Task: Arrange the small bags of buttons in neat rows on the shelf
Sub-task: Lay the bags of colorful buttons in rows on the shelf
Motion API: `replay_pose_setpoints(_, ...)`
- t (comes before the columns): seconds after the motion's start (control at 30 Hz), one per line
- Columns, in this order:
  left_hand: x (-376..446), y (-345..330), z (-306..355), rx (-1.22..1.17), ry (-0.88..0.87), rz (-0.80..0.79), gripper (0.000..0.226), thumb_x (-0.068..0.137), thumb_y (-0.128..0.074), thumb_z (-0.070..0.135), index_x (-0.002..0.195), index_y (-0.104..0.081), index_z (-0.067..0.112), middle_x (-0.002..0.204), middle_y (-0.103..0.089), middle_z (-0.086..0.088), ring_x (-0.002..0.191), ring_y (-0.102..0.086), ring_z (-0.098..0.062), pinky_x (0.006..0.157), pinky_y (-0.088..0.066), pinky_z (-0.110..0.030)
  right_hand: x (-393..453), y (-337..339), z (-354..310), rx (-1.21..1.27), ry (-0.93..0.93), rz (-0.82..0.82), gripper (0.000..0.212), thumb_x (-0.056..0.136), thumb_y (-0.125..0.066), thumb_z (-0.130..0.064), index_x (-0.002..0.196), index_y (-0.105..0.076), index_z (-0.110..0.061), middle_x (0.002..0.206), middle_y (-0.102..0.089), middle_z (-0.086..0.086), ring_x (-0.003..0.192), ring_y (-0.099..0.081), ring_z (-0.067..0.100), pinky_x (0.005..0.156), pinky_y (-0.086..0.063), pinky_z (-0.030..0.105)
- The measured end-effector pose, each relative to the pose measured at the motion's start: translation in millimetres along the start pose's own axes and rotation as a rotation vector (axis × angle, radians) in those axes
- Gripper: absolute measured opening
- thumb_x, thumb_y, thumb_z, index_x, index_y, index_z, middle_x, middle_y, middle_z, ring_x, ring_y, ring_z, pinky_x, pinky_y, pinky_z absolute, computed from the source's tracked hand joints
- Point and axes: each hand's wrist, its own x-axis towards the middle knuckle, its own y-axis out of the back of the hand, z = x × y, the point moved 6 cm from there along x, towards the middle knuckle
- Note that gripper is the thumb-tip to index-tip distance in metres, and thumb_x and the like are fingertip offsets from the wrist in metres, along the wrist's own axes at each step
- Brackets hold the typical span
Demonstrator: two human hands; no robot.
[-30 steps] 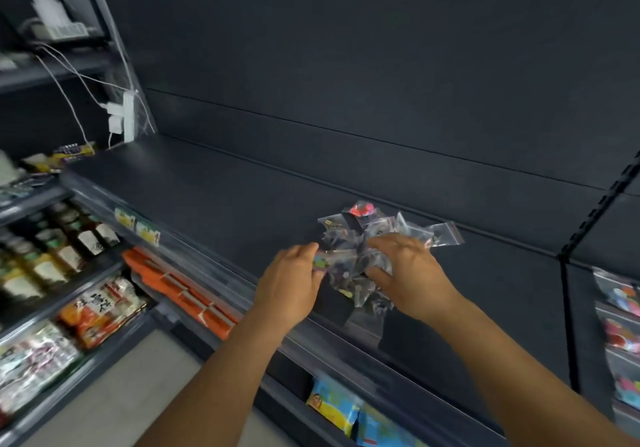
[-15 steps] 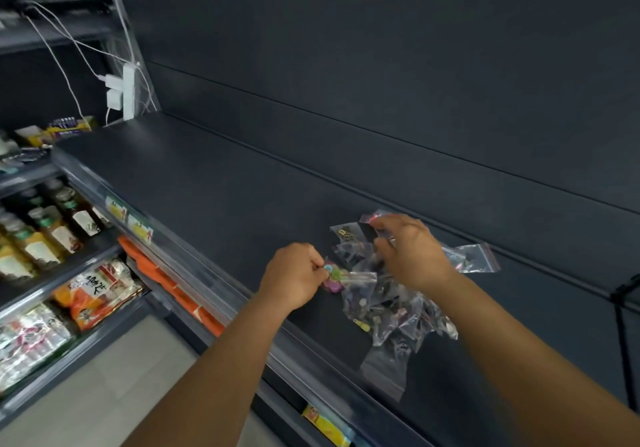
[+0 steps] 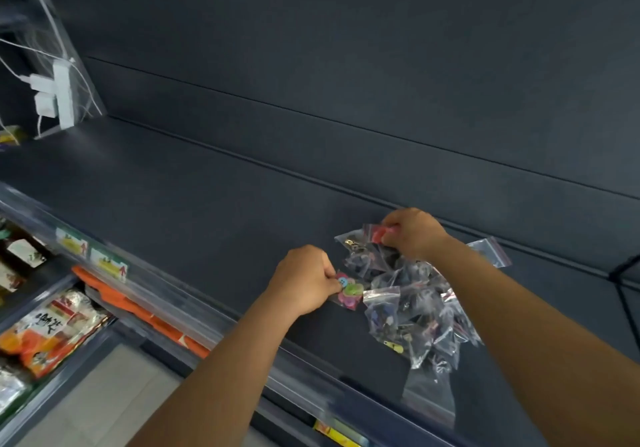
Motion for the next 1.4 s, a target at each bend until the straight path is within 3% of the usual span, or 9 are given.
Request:
replay_pose_setpoints(0.23, 8.9, 9.7, -2.2, 0.064, -0.074, 0.023, 0.012, 0.092, -0.055, 0.021, 0.086, -0.063, 0.016, 0.088, -0.067, 0.004, 0.079, -0.062, -0.014, 0.070, -0.050, -0.028, -28.9, 19.0, 12.4, 0.536, -0.097, 0.195, 0.011, 0.080, -0.071, -0.020, 0.086, -0.063, -0.015, 0.080, -0.064, 0.002, 0.062, -0.054, 0.013, 0.054, -0.043, 0.023)
replay_pose_setpoints(0.37, 7.4, 3.7, 6.0, 0.085, -0.121, -0.004, 0.015, 0.087, -0.066, 0.026, 0.095, -0.057, 0.017, 0.095, -0.064, 0.004, 0.088, -0.061, -0.016, 0.076, -0.049, -0.030, -49.9, 34.6, 14.5, 0.666, -0.110, 0.355, 0.011, 0.080, -0.071, -0.021, 0.082, -0.063, -0.014, 0.067, -0.057, -0.004, 0.055, -0.047, 0.009, 0.046, -0.039, 0.014)
replay_pose_setpoints(0.5, 6.8, -4.2, 8.6, 0.054, -0.106, -0.061, 0.017, 0.084, -0.069, 0.021, 0.091, -0.069, 0.006, 0.090, -0.072, -0.007, 0.085, -0.067, -0.023, 0.079, -0.055, -0.040, -69.1, 37.9, 12.7, 0.764, -0.115, 0.391, 0.014, 0.085, -0.067, -0.029, 0.088, -0.065, -0.015, 0.072, -0.059, -0.003, 0.060, -0.050, 0.011, 0.050, -0.041, 0.018)
replay_pose_setpoints(0.67, 6.3, 4.0, 11.5, -0.087, -0.107, -0.036, 0.009, 0.085, -0.066, 0.020, 0.076, -0.068, 0.022, 0.078, -0.068, 0.005, 0.073, -0.063, -0.010, 0.066, -0.050, -0.025, -86.4, 23.8, 17.5, 0.934, -0.141, 0.303, 0.010, 0.084, -0.068, -0.019, 0.082, -0.061, -0.013, 0.071, -0.062, 0.001, 0.067, -0.055, 0.014, 0.065, -0.048, 0.027)
replay_pose_setpoints(0.8, 4.0, 19.0, 29.9, -0.179, -0.148, 0.052, 0.009, 0.090, -0.058, 0.021, 0.083, -0.063, 0.021, 0.080, -0.065, 0.008, 0.071, -0.059, -0.008, 0.056, -0.043, -0.020, -105.9, 28.0, 33.4, 1.019, -0.169, 0.357, 0.021, 0.088, -0.063, -0.032, 0.084, -0.062, -0.011, 0.076, -0.063, 0.001, 0.063, -0.060, 0.010, 0.060, -0.048, 0.024)
replay_pose_setpoints(1.0, -11.7, 8.5, 94.0, -0.318, -0.314, 0.068, 0.008, 0.088, -0.060, 0.018, 0.080, -0.057, 0.019, 0.071, -0.068, 0.006, 0.061, -0.059, -0.005, 0.058, -0.043, -0.022, -140.3, 45.4, 77.1, 1.065, -0.203, 0.452, 0.019, 0.088, -0.062, -0.031, 0.089, -0.062, -0.012, 0.071, -0.060, -0.003, 0.062, -0.054, 0.010, 0.058, -0.046, 0.023)
replay_pose_setpoints(1.2, -42.7, -55.3, 165.2, -0.484, -0.331, -0.030, 0.024, 0.082, -0.068, 0.016, 0.104, -0.060, 0.020, 0.079, -0.068, 0.004, 0.071, -0.061, -0.011, 0.072, -0.049, -0.028, -187.6, 47.1, 139.6, 1.166, -0.240, 0.394, 0.016, 0.078, -0.066, 0.001, 0.091, -0.063, -0.007, 0.081, -0.065, 0.004, 0.074, -0.058, 0.011, 0.068, -0.050, 0.022)
replay_pose_setpoints(1.3, -66.4, -93.6, 209.0, -0.579, -0.345, -0.122, 0.004, 0.082, -0.066, 0.019, 0.084, -0.070, 0.020, 0.076, -0.070, -0.005, 0.071, -0.061, -0.012, 0.080, -0.056, -0.042, -218.0, 48.8, 180.9, 1.215, -0.248, 0.369, 0.015, 0.080, -0.067, -0.001, 0.093, -0.063, -0.006, 0.081, -0.067, 0.003, 0.074, -0.063, 0.013, 0.071, -0.053, 0.025)
replay_pose_setpoints(1.4, -90.0, -128.4, 255.5, -0.634, -0.339, -0.172, 0.017, 0.089, -0.061, 0.022, 0.078, -0.071, 0.014, 0.084, -0.071, -0.017, 0.069, -0.061, -0.015, 0.079, -0.057, -0.042, -252.0, 55.1, 224.6, 1.236, -0.243, 0.372, 0.008, 0.084, -0.064, -0.004, 0.090, -0.064, -0.010, 0.081, -0.069, 0.004, 0.074, -0.066, 0.014, 0.069, -0.056, 0.025)
